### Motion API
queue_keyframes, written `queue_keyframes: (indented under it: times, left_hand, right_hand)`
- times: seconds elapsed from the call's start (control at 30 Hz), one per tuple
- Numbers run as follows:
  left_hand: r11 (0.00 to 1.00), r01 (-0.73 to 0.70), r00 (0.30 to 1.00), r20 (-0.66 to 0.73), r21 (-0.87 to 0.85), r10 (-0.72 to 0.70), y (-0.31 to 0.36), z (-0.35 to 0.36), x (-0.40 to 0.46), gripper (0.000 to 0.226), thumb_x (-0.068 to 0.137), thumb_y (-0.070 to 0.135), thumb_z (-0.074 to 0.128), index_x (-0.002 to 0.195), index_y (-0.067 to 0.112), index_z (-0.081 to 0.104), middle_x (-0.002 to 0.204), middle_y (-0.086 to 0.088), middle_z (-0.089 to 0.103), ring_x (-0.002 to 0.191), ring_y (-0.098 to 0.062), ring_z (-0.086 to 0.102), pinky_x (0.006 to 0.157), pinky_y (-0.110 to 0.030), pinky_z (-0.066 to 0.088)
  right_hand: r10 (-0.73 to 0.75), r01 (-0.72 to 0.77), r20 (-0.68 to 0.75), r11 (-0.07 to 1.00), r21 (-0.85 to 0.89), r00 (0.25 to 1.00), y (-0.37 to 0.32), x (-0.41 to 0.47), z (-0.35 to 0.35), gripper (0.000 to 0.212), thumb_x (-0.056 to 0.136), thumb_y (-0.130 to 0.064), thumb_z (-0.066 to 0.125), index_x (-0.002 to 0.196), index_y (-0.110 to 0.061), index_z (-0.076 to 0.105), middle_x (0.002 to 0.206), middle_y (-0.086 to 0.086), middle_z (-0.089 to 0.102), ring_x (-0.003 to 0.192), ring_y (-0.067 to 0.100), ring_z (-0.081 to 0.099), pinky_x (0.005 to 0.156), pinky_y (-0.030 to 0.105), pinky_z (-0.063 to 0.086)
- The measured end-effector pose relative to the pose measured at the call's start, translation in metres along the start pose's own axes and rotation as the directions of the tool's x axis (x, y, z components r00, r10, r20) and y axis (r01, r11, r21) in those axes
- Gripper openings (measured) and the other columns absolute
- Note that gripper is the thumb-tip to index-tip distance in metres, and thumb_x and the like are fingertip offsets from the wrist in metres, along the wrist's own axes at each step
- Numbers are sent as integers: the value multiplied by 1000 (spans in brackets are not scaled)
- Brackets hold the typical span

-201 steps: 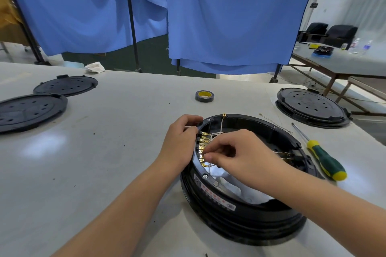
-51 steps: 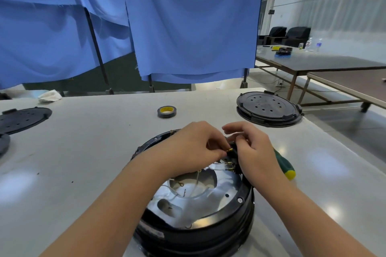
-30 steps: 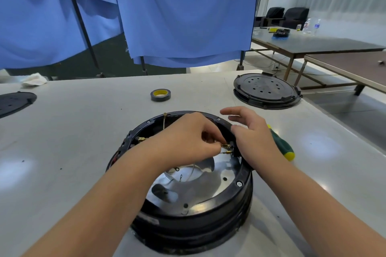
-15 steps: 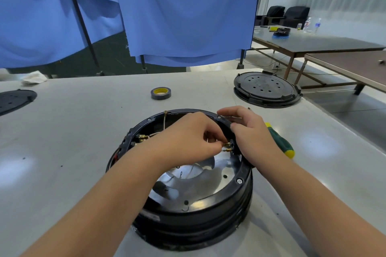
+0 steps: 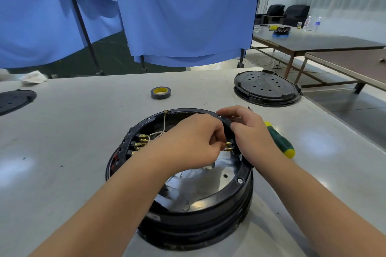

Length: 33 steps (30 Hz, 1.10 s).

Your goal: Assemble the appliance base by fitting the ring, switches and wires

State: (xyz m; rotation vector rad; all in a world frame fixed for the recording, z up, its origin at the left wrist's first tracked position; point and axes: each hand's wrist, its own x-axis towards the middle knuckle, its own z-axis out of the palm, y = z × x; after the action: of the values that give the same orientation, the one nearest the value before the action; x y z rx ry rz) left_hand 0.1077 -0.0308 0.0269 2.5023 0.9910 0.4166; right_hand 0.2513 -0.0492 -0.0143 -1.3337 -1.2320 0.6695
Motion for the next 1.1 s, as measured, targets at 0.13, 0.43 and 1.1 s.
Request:
queue_keyframes:
  times: [0.13,0.43,1.1]
  left_hand:
    - [995,-24,1000,-11,100,25,5,0,1,8,84,12,59,78,17,61,70,7,58,69,-13,56,63,-31,47]
    - [991,-48,999,-14,126,50,10,-1,0,7,82,7,57,76,9,58,69,1,55,69,-20,54,62,-38,44]
    - [988,11,993,-110,-155,-28,-6,-20,-13,11,82,39,70,90,32,74,82,19,70,79,5,63,77,-22,53]
  right_hand:
    - [24,-25,11,999,24,1000,3,1,1,52,76,16,34,93,-23,65,104,10,67,101,25,63,91,47,52]
    - [48,-49,32,998,34,998,5,2,2,53,75,15,33,96,-23,64,112,14,62,106,28,60,90,48,52]
    - [45,-41,77,998,-52,996,3,3,-3,49,82,10,35,96,-27,64,114,9,62,111,23,58,99,47,46]
